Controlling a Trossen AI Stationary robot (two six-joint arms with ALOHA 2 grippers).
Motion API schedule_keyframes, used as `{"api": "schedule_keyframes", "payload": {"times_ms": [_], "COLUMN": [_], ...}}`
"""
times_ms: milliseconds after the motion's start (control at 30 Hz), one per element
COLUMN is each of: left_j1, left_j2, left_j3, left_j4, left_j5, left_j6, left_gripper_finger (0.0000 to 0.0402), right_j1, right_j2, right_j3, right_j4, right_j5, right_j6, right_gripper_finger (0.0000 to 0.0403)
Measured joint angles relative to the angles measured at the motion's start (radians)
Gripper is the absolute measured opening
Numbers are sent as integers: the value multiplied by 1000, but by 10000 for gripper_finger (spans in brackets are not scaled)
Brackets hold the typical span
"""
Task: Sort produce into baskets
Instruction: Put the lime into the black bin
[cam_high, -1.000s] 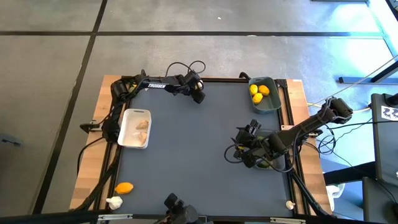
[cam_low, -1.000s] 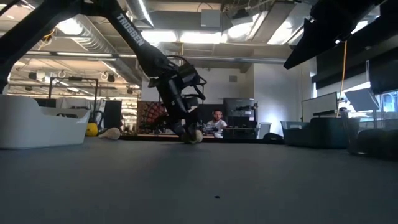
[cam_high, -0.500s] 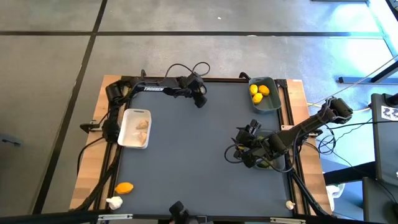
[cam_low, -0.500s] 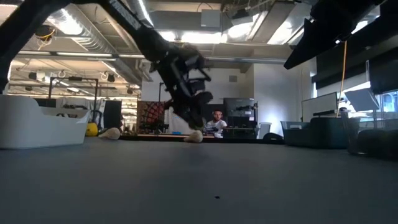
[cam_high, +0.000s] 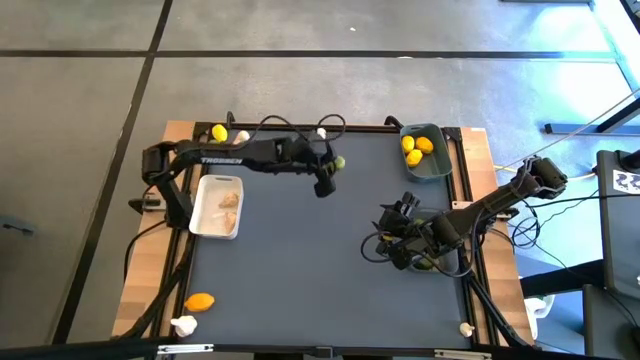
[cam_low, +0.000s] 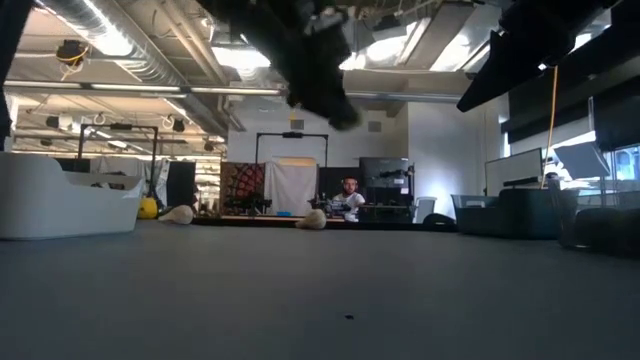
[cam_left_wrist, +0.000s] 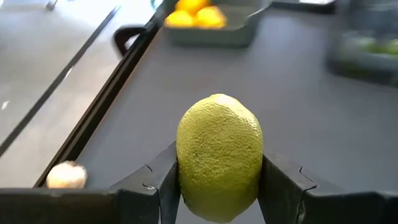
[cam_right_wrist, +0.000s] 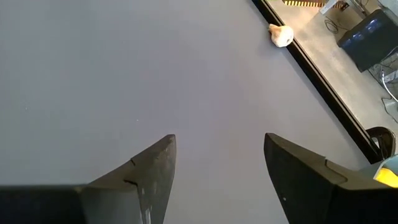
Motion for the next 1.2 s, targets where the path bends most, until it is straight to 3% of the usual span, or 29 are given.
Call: {"api": "schedule_keyframes", "payload": {"times_ms": [200, 767, 1200], "left_j1": [-116, -339, -391], "left_j2": [-54, -60, -60], "left_j3": [0, 0, 0], "left_j4": [10, 32, 33], "left_j5": [0, -1, 1], "left_j6": [60, 128, 126], "left_gripper_finger": [164, 164, 164], "right_j1": [0, 0, 0], "right_j2": [0, 0, 0], "right_j3": [0, 0, 0], "right_j4": [44, 420, 617], "right_j5": [0, -4, -170], "right_j6": [-59, -396, -560], "right_gripper_finger": [241, 241, 241]}}
